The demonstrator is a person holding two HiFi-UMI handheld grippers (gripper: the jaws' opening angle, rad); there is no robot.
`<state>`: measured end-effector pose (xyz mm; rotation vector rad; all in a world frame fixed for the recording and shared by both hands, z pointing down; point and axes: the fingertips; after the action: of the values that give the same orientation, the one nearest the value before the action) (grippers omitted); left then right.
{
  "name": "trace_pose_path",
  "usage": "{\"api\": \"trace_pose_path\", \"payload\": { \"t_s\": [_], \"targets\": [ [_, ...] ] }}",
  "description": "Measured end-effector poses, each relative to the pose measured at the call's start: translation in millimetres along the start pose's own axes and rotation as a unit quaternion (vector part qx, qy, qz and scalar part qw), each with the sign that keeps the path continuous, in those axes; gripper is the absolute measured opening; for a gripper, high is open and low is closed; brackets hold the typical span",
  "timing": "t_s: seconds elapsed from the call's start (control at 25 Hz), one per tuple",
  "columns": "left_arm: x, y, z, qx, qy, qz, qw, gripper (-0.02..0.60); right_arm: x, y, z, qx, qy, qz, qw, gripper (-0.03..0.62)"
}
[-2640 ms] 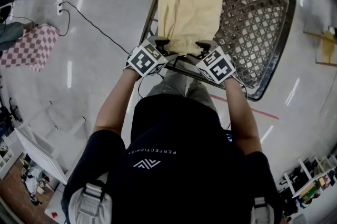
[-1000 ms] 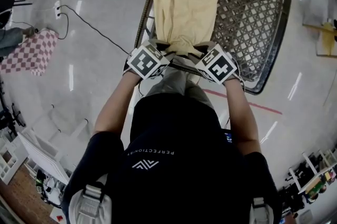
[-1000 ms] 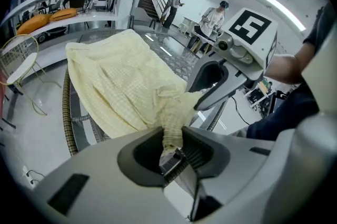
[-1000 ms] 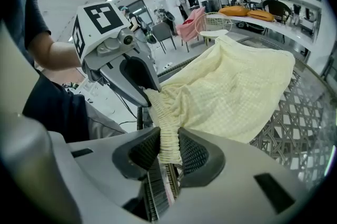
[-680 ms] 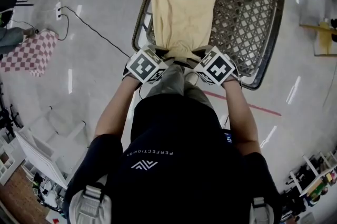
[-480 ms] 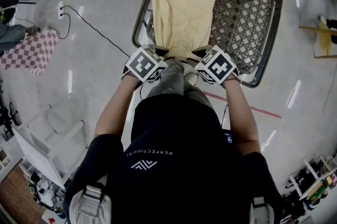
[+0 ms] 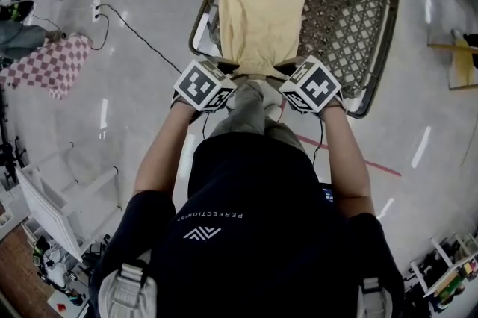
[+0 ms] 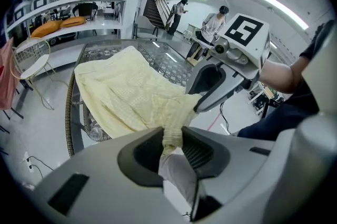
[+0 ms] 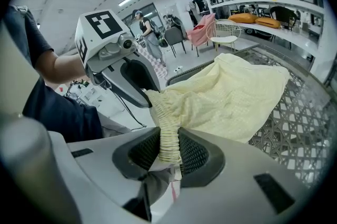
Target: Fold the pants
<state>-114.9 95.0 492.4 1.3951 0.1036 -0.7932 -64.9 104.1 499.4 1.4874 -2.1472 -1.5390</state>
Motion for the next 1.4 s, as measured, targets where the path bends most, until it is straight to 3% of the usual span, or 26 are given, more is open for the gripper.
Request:
{"api": "trace_pose_path", "payload": {
  "t_s": [0.36,0.96,1.4],
  "targets": [
    [18.9,-15.6,10.5,0.015,0.008,-0.008,0.9998,0.107,21.3,-20.3,-2.0,-0.012,-0.016,-0.013,1.000,0.112],
    [70.5,-20.6,96.4,0.000,0.024,0.002,0.9997,0.109,98.8,-34.9,-60.6,-0.038,0.006,-0.023,0.999,0.112],
    [81.8,-3.5,162.6,-0.017,0.017,0.006,0.9997,0.110,141.4,-15.0,-109.3,-0.047,0.032,-0.011,0.998,0.114]
  ]
}}
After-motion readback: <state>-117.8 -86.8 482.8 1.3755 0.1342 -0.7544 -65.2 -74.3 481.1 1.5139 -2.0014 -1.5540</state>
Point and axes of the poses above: the fingertips, and each gripper's own axes: y forward along the fingers, z to its left, x out of its top, and after that the axes turned 13 degrees about y, right-handed
